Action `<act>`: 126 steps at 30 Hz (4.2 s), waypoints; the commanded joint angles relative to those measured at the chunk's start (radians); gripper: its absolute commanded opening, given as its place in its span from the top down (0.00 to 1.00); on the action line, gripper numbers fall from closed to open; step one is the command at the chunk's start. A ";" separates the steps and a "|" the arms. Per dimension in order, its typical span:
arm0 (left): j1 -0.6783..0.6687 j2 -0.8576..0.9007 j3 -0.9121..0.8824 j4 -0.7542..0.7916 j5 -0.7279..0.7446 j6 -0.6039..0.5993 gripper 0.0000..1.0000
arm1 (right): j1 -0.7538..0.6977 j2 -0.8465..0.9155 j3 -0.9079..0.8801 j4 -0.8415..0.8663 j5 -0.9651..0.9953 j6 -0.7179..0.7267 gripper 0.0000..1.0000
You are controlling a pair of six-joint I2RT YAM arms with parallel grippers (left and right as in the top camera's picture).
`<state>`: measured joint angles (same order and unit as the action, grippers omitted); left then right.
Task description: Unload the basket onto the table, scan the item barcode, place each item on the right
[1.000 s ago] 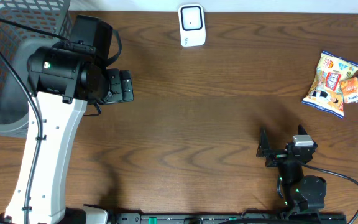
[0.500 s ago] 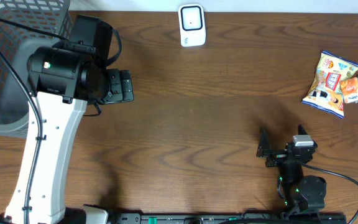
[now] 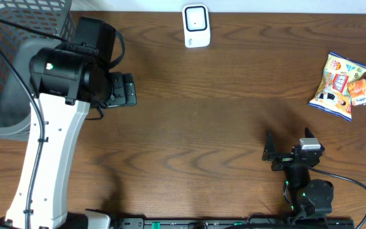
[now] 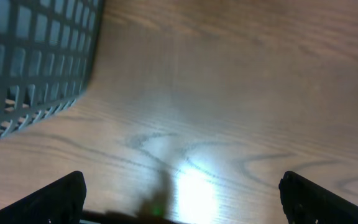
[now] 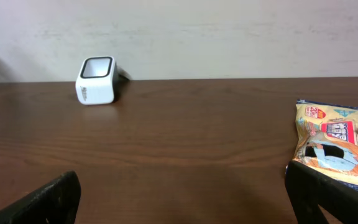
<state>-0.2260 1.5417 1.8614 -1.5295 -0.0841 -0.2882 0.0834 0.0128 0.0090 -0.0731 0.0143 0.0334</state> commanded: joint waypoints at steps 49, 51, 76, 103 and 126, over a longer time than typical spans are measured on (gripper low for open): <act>0.127 -1.357 -1.293 0.676 0.288 0.152 0.02 | -0.003 -0.007 -0.003 -0.002 0.002 0.011 0.01; 0.146 -1.379 -1.319 0.679 0.303 0.153 0.02 | -0.003 -0.007 -0.003 -0.002 0.002 0.010 0.01; 0.212 -1.474 -1.673 1.327 0.360 0.153 0.02 | -0.003 -0.007 -0.003 -0.002 0.002 0.010 0.01; 0.216 -1.540 -1.857 1.606 0.219 0.119 0.02 | -0.003 -0.007 -0.003 -0.002 0.002 0.010 0.01; 0.217 -1.540 -1.858 1.469 0.268 0.314 0.02 | -0.003 -0.007 -0.003 -0.002 0.002 0.010 0.01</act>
<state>-0.0147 0.0101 0.0120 -0.0071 0.1787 0.0017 0.0834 0.0120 0.0086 -0.0723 0.0147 0.0338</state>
